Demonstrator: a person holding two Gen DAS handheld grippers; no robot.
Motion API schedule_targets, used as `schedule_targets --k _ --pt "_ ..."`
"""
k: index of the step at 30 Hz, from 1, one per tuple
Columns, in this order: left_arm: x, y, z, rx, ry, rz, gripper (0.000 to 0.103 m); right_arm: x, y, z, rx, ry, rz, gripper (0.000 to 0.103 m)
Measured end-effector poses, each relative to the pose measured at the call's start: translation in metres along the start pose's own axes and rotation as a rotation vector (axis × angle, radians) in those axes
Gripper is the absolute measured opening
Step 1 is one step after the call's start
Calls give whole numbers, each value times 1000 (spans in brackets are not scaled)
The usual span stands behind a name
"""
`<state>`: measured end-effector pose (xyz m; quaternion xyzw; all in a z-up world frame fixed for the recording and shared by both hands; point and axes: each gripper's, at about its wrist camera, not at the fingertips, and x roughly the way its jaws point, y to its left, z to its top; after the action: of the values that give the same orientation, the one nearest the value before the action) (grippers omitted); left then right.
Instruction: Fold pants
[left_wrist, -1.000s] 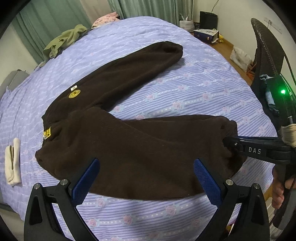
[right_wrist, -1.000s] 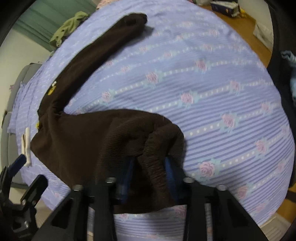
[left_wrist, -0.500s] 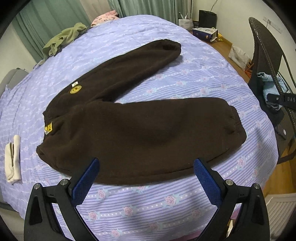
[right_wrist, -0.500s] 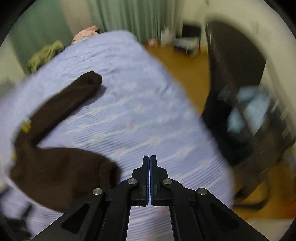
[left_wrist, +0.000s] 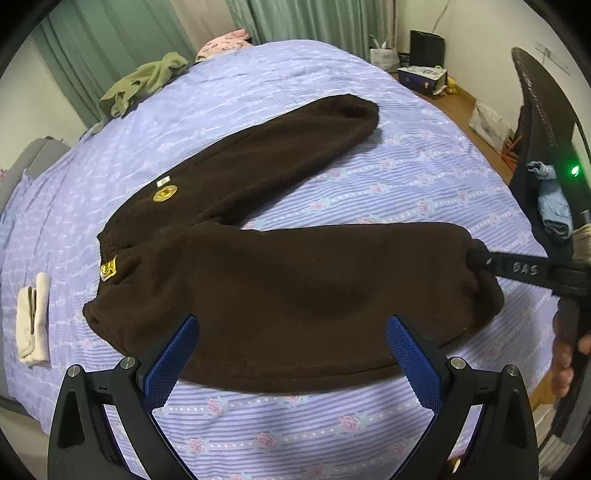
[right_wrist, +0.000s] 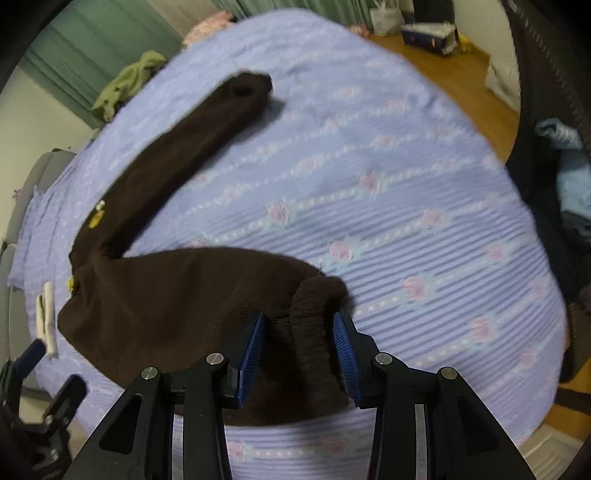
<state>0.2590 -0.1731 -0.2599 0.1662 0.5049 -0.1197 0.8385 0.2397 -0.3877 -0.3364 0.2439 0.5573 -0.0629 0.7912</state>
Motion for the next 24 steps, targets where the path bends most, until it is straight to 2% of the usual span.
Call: schedule_targets --k 2,4,7,11,14,16,18,21,24 --pt "3 2 1 -8 9 1 103 14 -2 0 23 44 13 31" --pt "5 4 3 -11 14 1 103 9 3 0 -13 29 -46 22" --pt "6 6 2 -14 6 1 103 -22 4 -1 -24 -79 -97 20" --pt "10 8 1 -21 34 4 103 -7 4 -2 -63 -36 -164 20" --pt "8 15 -3 -32 31 9 103 -4 8 -2 -105 -8 -202 29" --pt "6 23 -5 -47 34 8 103 -27 14 -5 -98 -64 -234 52" --pt "4 33 -8 -71 39 5 103 -56 17 -9 -69 -134 -275 62" --pt "-7 57 -14 -131 30 5 103 -91 23 -13 -48 -198 -255 68" --pt "-20 81 -21 -178 19 18 103 -112 36 -20 -22 -203 -213 70"
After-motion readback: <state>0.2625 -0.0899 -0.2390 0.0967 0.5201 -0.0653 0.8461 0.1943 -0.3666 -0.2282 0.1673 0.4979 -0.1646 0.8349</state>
